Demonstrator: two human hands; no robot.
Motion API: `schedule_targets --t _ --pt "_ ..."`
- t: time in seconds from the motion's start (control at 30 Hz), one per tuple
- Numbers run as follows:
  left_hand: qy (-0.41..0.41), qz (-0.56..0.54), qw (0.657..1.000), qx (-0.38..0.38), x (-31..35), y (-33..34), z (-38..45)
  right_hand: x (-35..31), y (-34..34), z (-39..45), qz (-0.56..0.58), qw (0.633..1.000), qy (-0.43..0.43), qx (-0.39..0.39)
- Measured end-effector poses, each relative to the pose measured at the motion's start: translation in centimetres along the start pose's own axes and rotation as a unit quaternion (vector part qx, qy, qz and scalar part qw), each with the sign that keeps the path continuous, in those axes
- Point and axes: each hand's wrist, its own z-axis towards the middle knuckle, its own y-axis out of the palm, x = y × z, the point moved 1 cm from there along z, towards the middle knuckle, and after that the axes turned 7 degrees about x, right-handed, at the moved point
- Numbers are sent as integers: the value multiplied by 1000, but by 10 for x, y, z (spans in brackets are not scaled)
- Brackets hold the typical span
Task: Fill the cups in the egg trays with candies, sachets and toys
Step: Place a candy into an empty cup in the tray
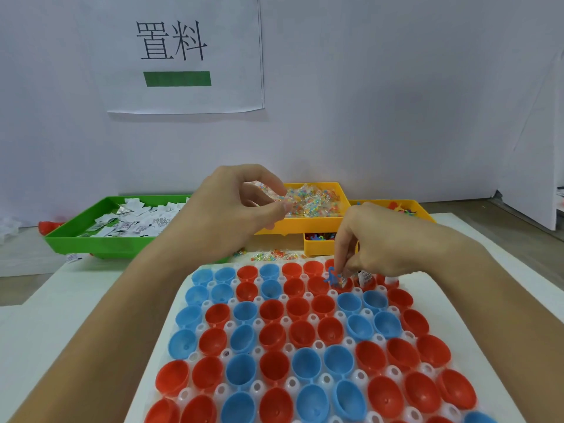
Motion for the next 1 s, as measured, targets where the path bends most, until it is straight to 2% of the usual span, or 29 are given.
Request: schedule_targets --t 0.3,0.43,0.67,1.0 --pt "6 9 1000 -1 -1 -1 1 -5 5 0 -21 1000 6 -22" --pt "7 10 1000 -1 -2 -2 2 -6 1 -1 -25 1000 -6 -5" --pt "11 -2 1000 -5 -3 1 2 -5 10 2 -35 999 23 -8" --pt "21 25 999 -43 -8 7 2 -6 7 -1 -44 999 11 -14"
